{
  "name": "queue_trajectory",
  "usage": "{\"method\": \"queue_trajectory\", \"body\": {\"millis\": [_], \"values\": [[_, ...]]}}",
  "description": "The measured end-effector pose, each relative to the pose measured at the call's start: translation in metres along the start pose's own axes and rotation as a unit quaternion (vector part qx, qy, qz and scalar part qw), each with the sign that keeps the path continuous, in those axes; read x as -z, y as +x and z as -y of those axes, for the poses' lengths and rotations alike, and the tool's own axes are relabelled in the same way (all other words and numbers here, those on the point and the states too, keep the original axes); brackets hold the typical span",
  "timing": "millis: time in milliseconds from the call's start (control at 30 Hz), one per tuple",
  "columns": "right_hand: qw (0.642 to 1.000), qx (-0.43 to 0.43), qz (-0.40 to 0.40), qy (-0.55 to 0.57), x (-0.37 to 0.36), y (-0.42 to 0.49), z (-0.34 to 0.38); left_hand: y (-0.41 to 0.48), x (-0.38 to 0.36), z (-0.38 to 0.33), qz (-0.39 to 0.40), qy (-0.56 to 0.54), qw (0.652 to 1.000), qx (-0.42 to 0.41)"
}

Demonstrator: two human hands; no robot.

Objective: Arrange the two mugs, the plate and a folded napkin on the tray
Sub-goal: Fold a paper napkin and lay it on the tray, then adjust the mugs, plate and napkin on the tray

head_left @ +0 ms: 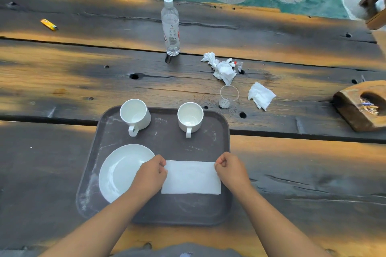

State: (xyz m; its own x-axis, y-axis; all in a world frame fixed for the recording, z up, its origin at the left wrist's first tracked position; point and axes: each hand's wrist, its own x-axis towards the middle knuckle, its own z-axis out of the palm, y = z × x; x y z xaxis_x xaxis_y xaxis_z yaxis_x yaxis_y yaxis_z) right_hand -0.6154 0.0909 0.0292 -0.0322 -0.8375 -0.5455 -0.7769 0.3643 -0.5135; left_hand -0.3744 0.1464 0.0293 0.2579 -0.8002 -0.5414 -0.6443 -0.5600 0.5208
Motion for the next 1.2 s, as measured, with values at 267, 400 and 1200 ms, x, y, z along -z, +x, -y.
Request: {"method": "queue_trajectory", "body": {"millis": [267, 400, 1200], "values": [[0.984, 0.067, 0.046, -0.157, -0.002, -0.005, 0.004, -0.001, 0.003, -0.016, 0.037, 0.092, 0.994, -0.047], [0.975, 0.090, 0.052, -0.198, -0.002, -0.005, 0.007, 0.004, 0.006, -0.018, 0.051, 0.146, 0.986, -0.068], [0.931, 0.203, 0.076, -0.295, -0.041, -0.012, 0.055, 0.008, 0.036, 0.025, 0.014, 0.164, 0.979, -0.119]]}}
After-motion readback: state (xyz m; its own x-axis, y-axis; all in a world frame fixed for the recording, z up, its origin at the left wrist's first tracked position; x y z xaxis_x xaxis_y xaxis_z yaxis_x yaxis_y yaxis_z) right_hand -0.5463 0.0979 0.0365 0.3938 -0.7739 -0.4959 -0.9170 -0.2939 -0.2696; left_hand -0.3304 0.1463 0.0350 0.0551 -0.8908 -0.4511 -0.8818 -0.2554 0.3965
